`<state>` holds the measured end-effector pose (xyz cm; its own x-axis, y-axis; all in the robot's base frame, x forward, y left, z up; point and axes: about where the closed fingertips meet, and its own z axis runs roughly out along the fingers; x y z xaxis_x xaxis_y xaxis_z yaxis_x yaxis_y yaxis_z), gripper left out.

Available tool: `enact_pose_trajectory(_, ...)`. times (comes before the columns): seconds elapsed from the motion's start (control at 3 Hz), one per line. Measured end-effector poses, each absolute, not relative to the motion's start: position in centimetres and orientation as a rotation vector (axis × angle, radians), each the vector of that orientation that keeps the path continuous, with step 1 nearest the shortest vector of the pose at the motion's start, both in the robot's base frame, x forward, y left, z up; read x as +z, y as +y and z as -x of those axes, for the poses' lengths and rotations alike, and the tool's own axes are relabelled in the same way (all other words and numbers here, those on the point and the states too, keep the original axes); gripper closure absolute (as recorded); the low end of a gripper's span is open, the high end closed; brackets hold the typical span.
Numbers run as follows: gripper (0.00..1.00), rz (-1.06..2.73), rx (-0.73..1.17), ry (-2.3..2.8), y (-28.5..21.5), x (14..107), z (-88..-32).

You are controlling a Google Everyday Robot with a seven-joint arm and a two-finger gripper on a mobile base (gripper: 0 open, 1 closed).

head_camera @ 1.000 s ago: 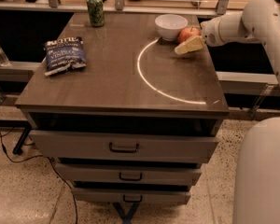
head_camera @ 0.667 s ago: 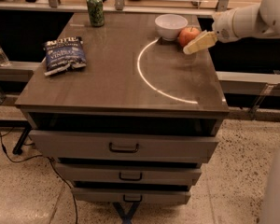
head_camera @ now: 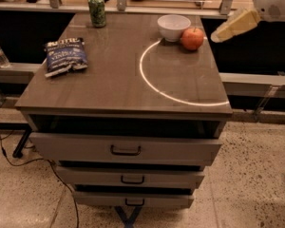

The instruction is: Move apple near white bowl

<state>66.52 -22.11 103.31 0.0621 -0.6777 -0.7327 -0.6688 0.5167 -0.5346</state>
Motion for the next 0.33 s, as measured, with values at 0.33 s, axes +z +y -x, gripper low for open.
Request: enact_pose_trajectory(0.33, 0.00, 1.207, -0.069, 1.572, -20.59, 107.10, -63.67)
